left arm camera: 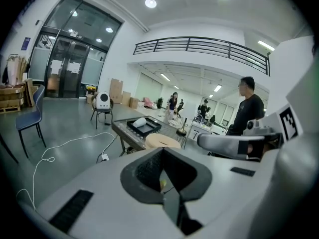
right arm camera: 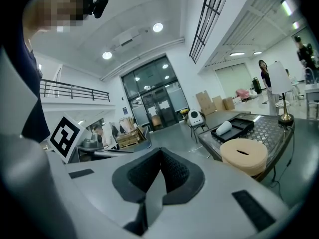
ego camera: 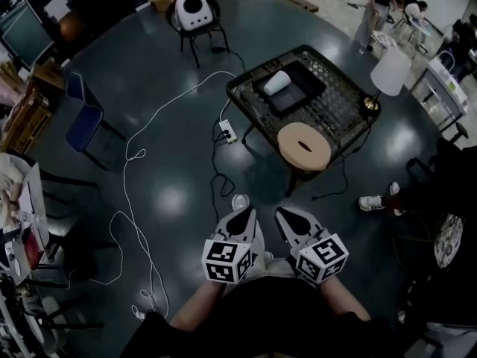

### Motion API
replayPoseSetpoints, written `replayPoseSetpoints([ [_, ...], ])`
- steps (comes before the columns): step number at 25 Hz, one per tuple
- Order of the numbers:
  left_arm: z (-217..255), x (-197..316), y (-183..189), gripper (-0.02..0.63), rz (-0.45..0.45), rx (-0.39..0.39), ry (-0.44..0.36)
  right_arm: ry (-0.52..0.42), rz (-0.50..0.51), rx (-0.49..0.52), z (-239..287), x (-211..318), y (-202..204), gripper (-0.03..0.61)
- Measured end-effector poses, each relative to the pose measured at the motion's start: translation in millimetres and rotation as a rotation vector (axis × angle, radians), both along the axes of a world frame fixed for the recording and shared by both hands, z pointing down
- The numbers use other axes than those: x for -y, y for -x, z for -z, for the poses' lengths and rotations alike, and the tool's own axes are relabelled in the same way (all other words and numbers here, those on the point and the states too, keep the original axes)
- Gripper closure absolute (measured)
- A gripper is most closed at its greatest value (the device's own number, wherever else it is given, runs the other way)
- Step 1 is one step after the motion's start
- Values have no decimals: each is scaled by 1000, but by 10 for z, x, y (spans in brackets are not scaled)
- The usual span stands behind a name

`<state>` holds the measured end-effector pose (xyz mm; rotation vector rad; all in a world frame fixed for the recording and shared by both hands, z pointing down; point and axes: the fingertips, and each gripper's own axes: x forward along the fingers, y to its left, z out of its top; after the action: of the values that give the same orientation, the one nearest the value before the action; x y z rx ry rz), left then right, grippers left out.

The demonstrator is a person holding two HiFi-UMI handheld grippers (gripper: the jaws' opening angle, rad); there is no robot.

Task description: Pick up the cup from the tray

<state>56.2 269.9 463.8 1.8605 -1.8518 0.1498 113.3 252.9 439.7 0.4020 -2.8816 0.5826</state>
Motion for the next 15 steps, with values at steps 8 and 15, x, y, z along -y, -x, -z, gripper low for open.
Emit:
replayPoseSetpoints([
  [8,14,419,305,603,-17,1,2,-9,-1,-3,19,376,359,566],
  [15,-8,888,611,603,-36,-5,-1,-11,-26,-8,-16,818,656,566],
])
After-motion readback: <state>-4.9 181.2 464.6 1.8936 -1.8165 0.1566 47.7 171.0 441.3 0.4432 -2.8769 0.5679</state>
